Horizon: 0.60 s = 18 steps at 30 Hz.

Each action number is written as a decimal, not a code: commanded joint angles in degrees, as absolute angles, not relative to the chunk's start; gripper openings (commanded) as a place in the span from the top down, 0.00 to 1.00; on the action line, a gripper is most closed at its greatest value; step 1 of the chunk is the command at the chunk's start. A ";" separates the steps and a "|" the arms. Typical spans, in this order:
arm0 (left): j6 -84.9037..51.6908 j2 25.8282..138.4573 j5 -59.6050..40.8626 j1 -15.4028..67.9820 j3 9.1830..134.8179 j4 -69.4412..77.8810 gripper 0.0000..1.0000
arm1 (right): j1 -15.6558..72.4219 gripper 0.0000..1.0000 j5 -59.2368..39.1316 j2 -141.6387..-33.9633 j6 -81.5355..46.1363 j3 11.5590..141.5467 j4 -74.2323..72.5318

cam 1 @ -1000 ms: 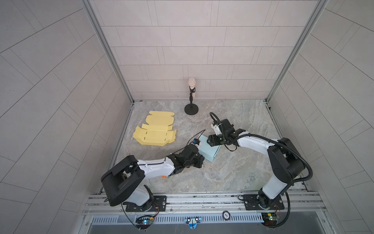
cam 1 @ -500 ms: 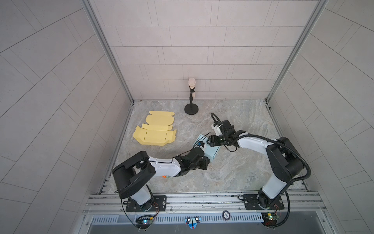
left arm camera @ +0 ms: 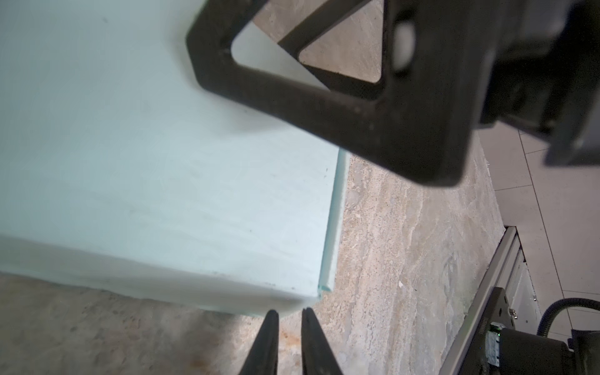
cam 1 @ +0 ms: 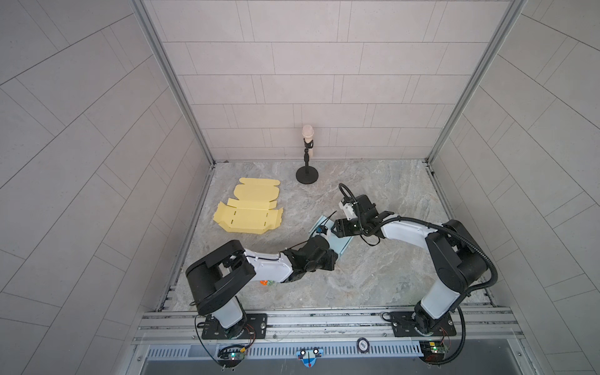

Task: Fold the paper box

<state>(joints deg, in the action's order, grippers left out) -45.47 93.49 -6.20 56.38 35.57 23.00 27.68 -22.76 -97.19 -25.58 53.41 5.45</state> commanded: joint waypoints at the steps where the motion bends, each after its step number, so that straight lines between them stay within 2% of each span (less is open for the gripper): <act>1: -46.72 95.25 -5.53 56.34 37.14 24.24 0.82 | 27.67 0.29 -23.58 -98.09 -26.63 52.17 3.93; 18: -50.96 98.60 -5.83 55.30 36.28 29.28 0.81 | 30.74 0.29 -24.41 -94.48 -30.33 44.55 -0.13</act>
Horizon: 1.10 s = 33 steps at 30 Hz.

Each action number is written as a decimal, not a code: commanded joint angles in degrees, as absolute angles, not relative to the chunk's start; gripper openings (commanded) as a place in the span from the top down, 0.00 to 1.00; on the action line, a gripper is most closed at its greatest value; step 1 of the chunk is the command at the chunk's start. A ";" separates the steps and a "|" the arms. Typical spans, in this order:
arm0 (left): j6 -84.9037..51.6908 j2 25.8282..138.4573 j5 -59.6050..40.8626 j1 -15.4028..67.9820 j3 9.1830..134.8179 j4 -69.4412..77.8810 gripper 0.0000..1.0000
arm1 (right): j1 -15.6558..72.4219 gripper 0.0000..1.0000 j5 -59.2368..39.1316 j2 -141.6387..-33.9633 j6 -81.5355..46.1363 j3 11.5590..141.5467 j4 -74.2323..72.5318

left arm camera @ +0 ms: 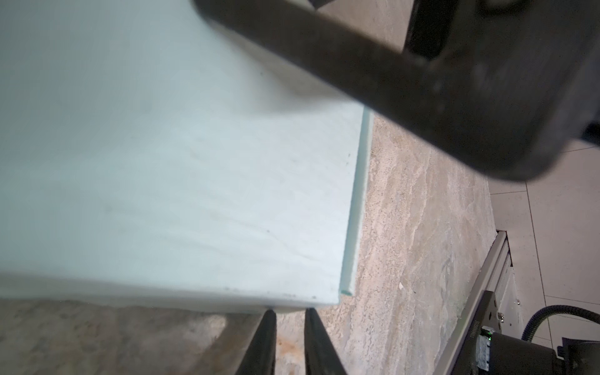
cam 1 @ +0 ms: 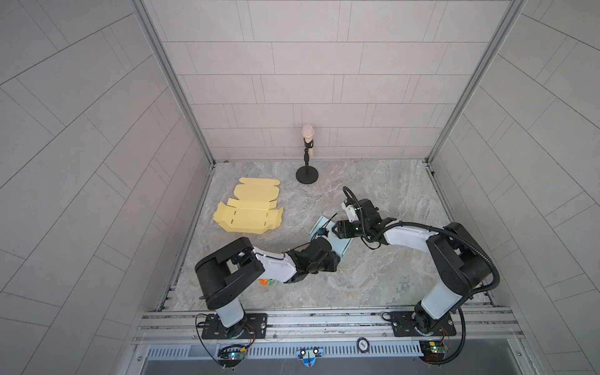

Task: Fold the paper box

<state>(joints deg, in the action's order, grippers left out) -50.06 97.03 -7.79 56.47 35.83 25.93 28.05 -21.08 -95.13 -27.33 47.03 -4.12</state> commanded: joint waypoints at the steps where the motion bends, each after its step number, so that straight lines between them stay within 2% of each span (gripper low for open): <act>1: -51.09 98.89 -5.97 55.12 36.29 29.53 0.81 | 31.18 0.29 -24.38 -94.41 -30.43 44.40 -0.09; 13: -52.42 101.00 -8.94 52.78 35.76 36.39 0.85 | 32.55 0.29 -28.49 -94.83 -33.87 40.80 -4.77; 26: -52.03 99.25 -8.67 52.04 35.49 32.48 0.90 | 32.88 0.29 -23.84 -92.90 -31.52 42.72 0.34; 33: -51.30 96.27 -11.91 51.97 32.08 32.41 0.85 | 32.52 0.29 -20.68 -92.79 -28.98 47.82 5.35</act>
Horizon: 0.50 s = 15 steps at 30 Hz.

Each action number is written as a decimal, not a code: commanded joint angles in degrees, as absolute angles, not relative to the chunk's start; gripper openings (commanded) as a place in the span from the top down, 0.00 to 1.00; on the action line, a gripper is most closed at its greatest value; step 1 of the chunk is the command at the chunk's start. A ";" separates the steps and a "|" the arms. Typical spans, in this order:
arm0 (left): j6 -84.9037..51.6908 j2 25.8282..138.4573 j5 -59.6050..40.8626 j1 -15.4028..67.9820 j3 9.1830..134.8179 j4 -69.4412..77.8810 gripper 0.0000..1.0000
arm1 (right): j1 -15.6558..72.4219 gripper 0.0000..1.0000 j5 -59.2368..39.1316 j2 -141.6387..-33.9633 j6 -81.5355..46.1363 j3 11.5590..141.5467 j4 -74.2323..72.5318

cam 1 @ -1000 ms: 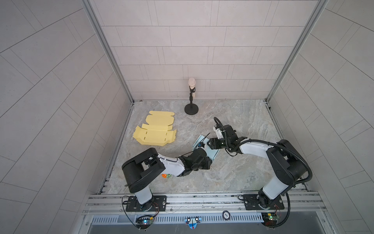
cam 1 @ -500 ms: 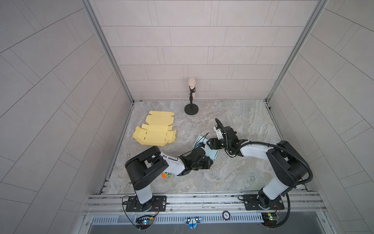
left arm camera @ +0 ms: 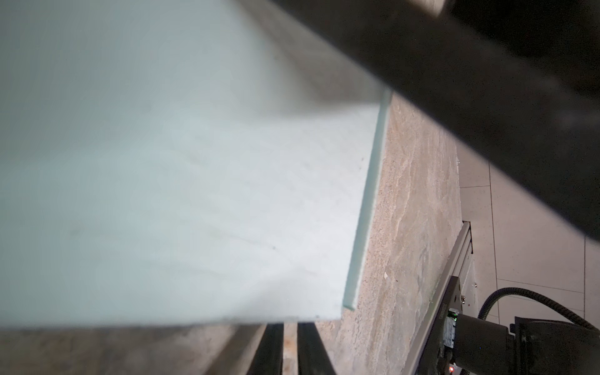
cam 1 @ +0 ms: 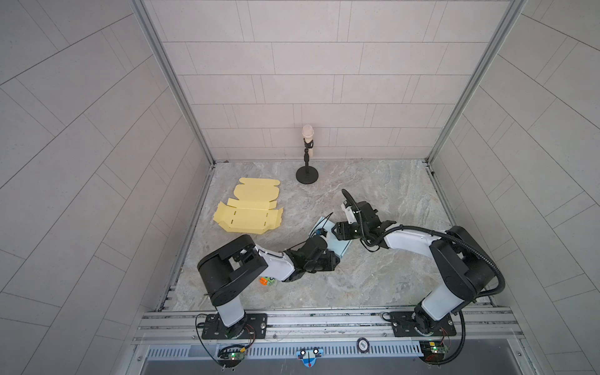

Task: Fold the paper box

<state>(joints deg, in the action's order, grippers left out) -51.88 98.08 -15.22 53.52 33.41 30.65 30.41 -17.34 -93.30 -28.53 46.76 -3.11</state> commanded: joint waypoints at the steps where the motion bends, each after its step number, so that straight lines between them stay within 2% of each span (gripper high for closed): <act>1: -51.08 95.78 -12.39 51.90 31.57 32.46 0.85 | 32.44 0.29 -20.09 -92.94 -28.60 48.68 5.97; 6: -48.45 90.94 -12.83 50.88 28.88 29.30 0.87 | 32.06 0.29 -19.05 -94.46 -27.17 53.12 8.25; 15: -43.26 80.04 -13.18 43.34 25.71 21.75 0.88 | 31.29 0.29 -18.96 -98.99 -25.58 59.00 10.33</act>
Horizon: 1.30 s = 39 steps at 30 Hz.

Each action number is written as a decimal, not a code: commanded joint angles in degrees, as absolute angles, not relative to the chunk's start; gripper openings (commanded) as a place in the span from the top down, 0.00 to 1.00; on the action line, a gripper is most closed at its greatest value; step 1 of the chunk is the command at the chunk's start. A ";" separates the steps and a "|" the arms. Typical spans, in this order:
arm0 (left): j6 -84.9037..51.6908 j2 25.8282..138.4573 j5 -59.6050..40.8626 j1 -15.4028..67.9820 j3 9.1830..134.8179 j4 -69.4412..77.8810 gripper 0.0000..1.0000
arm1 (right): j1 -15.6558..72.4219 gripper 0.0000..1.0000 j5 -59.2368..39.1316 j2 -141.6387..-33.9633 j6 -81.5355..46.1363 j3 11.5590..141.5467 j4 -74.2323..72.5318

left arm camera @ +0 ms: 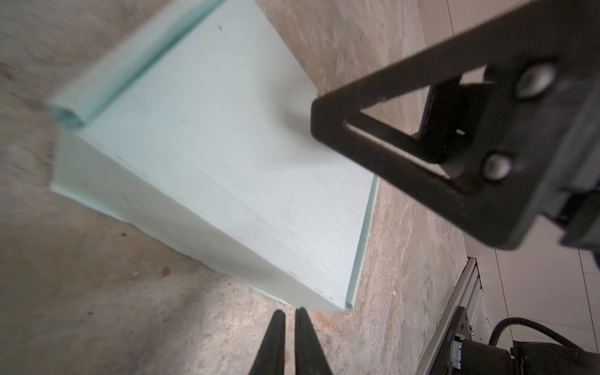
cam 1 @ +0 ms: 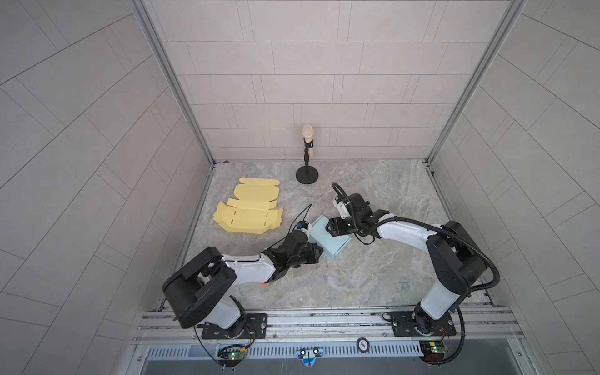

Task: Fold the paper box

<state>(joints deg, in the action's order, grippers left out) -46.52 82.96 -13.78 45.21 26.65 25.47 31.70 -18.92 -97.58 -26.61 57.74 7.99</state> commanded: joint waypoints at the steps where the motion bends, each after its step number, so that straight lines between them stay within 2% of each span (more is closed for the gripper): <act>1: -43.01 79.33 -13.23 42.23 25.37 21.48 0.88 | 31.29 0.29 -19.03 -99.20 -25.59 59.35 10.37; 10: -40.31 80.78 -14.59 32.19 26.59 21.35 1.00 | 31.25 0.29 -20.12 -101.15 -25.69 62.29 10.08; 24: -41.12 94.87 -15.82 29.53 32.23 28.36 1.00 | 31.21 0.29 -24.00 -106.46 -24.76 64.64 9.15; 39: -40.87 98.17 -15.82 29.18 34.90 29.57 1.00 | 32.32 0.33 -32.03 -112.76 -20.24 68.14 11.03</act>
